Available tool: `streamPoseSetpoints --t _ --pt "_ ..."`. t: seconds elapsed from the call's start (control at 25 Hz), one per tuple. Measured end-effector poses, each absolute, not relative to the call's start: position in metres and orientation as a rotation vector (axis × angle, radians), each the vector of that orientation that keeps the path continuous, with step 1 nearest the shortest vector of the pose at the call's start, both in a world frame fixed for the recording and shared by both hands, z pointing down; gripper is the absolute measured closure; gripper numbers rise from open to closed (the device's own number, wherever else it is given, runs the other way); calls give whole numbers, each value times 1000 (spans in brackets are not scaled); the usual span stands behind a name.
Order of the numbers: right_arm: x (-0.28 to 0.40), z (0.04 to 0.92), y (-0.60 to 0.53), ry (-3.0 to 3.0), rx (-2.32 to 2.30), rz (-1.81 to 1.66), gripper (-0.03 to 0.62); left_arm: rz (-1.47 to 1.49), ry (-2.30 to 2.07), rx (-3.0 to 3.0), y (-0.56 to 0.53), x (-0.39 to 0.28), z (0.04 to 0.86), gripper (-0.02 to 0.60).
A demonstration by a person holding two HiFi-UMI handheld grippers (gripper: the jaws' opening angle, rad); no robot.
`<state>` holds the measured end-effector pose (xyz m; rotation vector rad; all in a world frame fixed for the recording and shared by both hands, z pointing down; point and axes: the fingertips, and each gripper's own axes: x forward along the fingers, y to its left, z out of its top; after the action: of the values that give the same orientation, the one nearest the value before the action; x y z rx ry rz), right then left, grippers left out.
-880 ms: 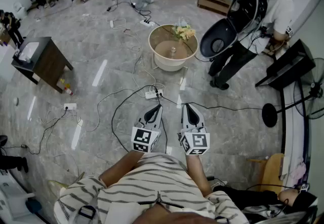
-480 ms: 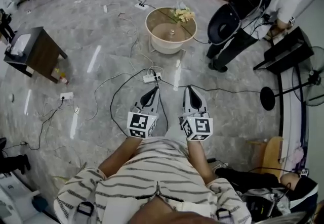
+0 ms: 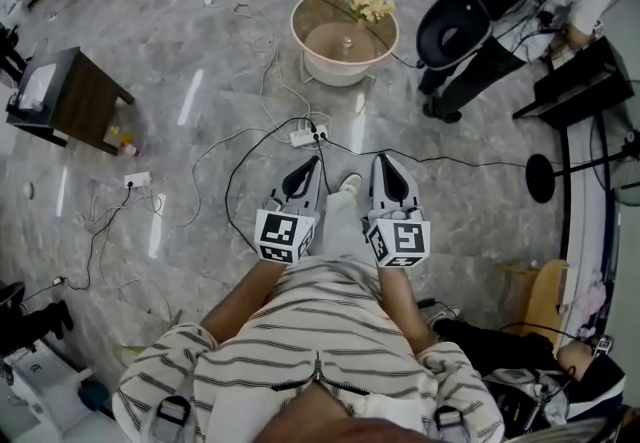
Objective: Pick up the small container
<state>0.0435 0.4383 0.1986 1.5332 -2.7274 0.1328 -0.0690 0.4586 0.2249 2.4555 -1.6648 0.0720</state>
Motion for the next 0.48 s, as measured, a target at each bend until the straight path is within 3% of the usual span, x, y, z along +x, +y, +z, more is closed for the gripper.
streamPoseSetpoints --t 0.48 --pt "55 200 257 -2777 1527 191 585 170 -1693 2459 293 -61 226 583"
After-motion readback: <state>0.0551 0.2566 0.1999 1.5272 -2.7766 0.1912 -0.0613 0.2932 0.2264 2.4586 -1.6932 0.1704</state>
